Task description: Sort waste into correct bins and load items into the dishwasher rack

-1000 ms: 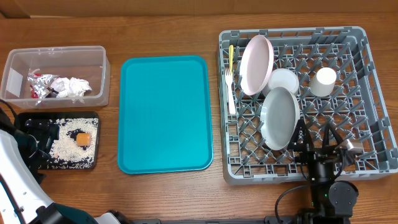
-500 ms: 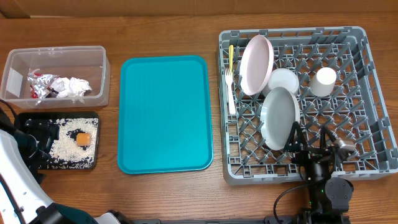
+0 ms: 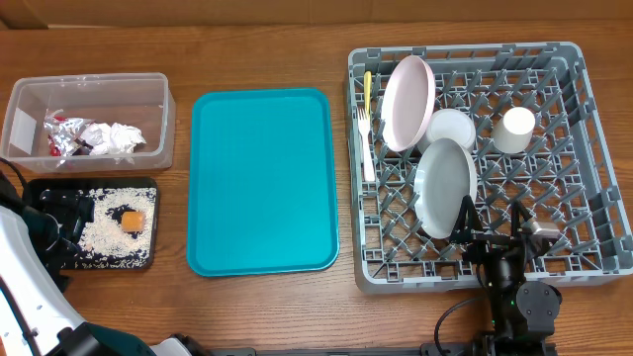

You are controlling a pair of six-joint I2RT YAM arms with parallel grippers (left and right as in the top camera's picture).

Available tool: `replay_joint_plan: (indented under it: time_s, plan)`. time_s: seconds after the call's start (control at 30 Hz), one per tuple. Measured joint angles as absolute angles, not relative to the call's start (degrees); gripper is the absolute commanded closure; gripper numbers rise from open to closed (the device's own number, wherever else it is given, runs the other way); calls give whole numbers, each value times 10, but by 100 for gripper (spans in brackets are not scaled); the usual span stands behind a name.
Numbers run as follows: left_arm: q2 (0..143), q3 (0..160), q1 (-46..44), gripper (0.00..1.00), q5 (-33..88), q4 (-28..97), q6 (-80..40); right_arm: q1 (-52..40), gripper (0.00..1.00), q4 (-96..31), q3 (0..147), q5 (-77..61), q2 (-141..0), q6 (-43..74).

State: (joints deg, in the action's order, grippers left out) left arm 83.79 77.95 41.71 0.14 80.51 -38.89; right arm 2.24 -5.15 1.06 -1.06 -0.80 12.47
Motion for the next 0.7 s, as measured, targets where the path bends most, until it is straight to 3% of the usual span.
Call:
replay_joint_plan:
  time_s: [0.7]
  plan:
    - [838,780,417,0,1,805,-389,23,0,-50,11,3,-8,62]
